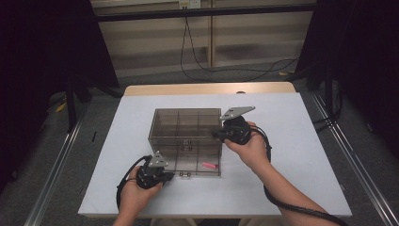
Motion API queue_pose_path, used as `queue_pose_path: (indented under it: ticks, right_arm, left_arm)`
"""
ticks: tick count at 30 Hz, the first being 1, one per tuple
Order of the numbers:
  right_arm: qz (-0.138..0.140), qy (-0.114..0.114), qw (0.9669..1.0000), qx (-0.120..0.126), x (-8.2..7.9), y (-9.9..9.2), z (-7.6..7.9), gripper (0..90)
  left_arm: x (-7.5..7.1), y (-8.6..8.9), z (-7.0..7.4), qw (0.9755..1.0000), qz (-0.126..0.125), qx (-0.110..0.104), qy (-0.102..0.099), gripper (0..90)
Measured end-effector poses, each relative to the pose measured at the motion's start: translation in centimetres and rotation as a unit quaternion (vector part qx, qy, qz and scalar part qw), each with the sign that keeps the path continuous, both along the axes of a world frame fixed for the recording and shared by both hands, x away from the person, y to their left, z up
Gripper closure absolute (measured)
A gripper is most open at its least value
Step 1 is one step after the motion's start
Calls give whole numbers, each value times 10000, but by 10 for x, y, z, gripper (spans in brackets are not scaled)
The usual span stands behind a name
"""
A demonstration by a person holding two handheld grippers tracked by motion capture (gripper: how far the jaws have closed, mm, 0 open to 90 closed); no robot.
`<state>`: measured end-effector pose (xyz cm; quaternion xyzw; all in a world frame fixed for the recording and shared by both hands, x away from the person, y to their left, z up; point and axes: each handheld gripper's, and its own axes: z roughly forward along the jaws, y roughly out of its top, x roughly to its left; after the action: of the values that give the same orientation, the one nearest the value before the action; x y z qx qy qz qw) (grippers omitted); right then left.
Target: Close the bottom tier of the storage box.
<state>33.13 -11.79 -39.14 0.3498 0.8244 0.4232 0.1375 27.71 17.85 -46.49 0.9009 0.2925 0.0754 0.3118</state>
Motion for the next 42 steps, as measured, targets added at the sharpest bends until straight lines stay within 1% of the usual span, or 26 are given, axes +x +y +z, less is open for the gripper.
queue_pose_path:
  ticks: [1,2,6,7,8,9,14,15,17,18,21,22,24,26,29,31,34,36,39,41,42]
  right_arm:
    - [2,3,10000,2,0,0,0,900]
    - [4,-1,10000,-2,0,0,0,900]
    - [0,0,10000,6,1,0,0,900]
    - [-6,-2,10000,8,0,0,0,900]
    - [-13,-2,10000,15,0,0,0,900]
    - [-16,-4,10000,14,0,0,0,900]
    - [-13,-5,10000,12,0,0,0,900]
    - [-15,-1,10000,7,0,1,0,900]
    - [-18,3,10000,-5,0,1,0,900]
    - [-5,-1,10000,-15,1,1,0,900]
    - [-6,2,10000,-24,1,1,0,900]
    - [-5,-1,10000,-24,1,1,0,900]
    - [-19,4,10000,-3,1,1,0,900]
    - [-10,4,10000,-7,1,2,0,900]
    - [-1,-1,10000,-11,1,2,0,900]
    - [-9,5,10000,-22,1,2,0,900]
    - [-10,3,10000,-15,1,2,0,900]
    - [-12,2,10000,-15,1,2,0,900]
    - [-5,5,10000,-26,1,3,0,900]
    - [-10,3,10000,-33,1,3,0,900]
    - [-5,12,10000,-31,2,3,1,900]
  left_arm:
    - [1,0,0,10000,17,-10,13,900]
    - [1,-1,0,10000,-2,35,19,900]
    - [1,-2,-1,10000,4,-8,43,900]
    - [1,-4,-1,10000,-34,57,30,900]
    - [1,-5,0,9999,-50,78,48,900]
    - [1,-6,-1,10000,-17,33,24,900]
    - [2,-8,-1,10000,-33,27,45,900]
    - [2,-9,-2,10000,7,-32,87,900]
    - [3,-10,-2,10000,-12,-34,56,900]
    - [3,-10,-1,10000,-47,10,44,900]
    - [4,-12,-2,10000,-59,-1,69,900]
    - [4,-12,-1,10000,-61,36,44,900]
    - [5,-13,-2,10000,-51,-20,70,900]
    - [5,-13,-1,10000,-50,-10,85,900]
    - [5,-14,-2,10000,-30,-33,38,900]
    - [6,-15,-2,10000,-26,-49,71,900]
    - [6,-15,-2,10000,-32,-17,33,900]
    - [7,-16,-2,10000,-31,-19,72,900]
    - [8,-17,-2,10000,2,-60,39,900]
    - [9,-17,-1,10000,-13,-43,31,900]
    - [9,-17,-1,10000,19,-49,19,900]
